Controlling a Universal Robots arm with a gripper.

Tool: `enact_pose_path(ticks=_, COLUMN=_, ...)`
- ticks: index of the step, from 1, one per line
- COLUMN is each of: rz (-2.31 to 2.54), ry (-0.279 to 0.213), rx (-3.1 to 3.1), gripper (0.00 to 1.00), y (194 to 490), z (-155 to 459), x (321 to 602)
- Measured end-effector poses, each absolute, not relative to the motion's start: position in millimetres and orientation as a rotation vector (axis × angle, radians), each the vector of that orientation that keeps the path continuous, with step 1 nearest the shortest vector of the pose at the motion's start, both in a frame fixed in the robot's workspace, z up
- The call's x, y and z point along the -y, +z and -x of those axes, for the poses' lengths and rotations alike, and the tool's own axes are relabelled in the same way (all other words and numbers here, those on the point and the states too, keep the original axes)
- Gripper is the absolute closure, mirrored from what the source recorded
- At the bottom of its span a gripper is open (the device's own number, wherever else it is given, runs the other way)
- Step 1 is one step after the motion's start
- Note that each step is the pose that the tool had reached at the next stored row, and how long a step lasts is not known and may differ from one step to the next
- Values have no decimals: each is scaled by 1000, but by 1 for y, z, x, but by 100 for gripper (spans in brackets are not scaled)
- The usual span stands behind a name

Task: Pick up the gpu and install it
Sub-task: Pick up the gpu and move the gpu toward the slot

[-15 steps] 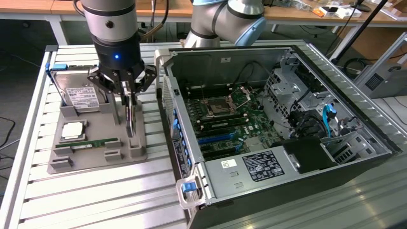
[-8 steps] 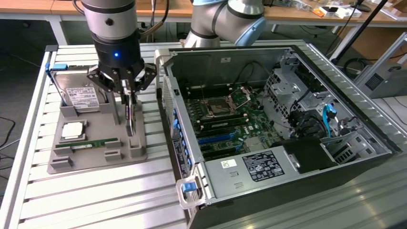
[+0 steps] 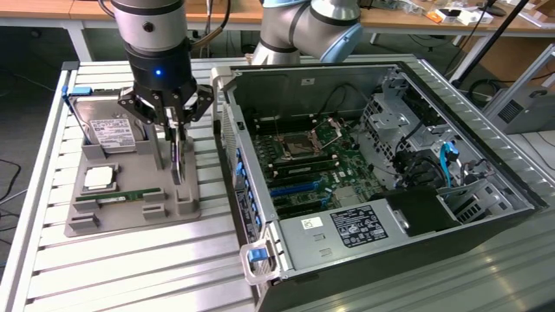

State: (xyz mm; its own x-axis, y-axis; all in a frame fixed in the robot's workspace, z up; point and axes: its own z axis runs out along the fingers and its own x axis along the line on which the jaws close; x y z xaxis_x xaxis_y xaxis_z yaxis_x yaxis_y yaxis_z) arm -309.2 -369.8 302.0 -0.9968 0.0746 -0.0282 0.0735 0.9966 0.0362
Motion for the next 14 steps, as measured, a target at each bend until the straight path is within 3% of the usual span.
enact_pose_path(ticks=14, rz=-115, ry=55, rx=-3110, gripper=73, y=315, z=309, x=370)
